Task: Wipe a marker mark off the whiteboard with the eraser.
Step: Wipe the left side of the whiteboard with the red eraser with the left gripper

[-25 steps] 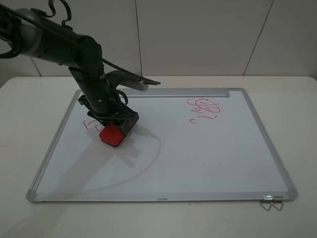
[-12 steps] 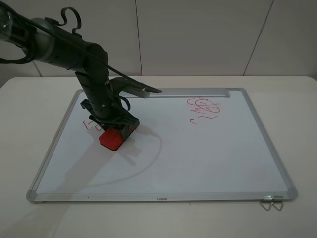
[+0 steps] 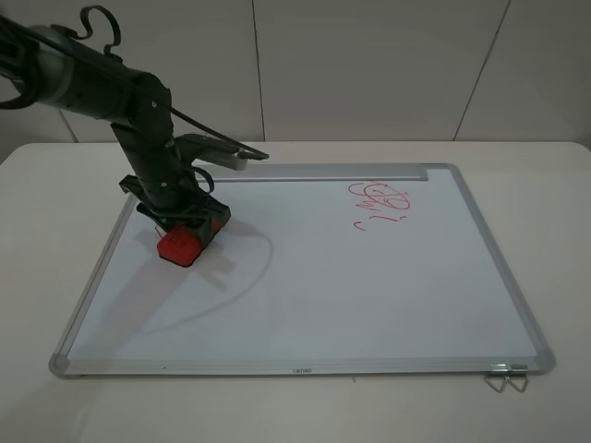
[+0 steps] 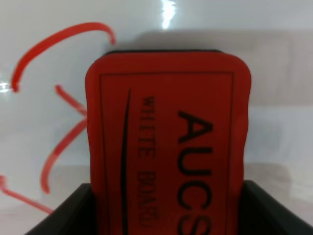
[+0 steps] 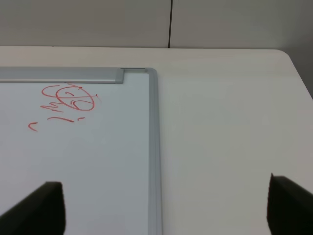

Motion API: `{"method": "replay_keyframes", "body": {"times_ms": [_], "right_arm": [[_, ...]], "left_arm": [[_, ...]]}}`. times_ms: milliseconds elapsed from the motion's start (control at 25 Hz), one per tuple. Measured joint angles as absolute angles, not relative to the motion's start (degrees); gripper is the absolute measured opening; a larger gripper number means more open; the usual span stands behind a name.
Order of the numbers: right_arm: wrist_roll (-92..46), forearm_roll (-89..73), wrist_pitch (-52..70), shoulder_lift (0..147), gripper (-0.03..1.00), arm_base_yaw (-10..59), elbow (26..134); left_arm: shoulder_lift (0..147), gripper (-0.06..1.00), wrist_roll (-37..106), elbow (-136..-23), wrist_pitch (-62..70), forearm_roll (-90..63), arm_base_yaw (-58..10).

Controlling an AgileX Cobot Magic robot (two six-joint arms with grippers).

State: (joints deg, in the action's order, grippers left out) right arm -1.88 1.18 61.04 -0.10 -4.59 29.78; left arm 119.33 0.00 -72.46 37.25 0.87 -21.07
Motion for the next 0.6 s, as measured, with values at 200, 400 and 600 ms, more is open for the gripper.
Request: {"method": "replay_keyframes", "body": {"times_ms": [200,400,600], "right_arm": [[-1.88,1.18,61.04,-0.1,0.71,-4.59,29.78],[-1.88,1.18,61.04,-0.1,0.71,-4.59,29.78],[-1.88,1.18,61.04,-0.1,0.71,-4.59,29.78]], "left_arm": [[119.33,0.56,1.59,-72.57,37.62,0.87,-13.3],[119.33,0.56,2.7,-72.61,37.14,0.37,-7.72],[119.7,0.56,6.61,-72.67,36.82,-2.45,-7.15]]}}
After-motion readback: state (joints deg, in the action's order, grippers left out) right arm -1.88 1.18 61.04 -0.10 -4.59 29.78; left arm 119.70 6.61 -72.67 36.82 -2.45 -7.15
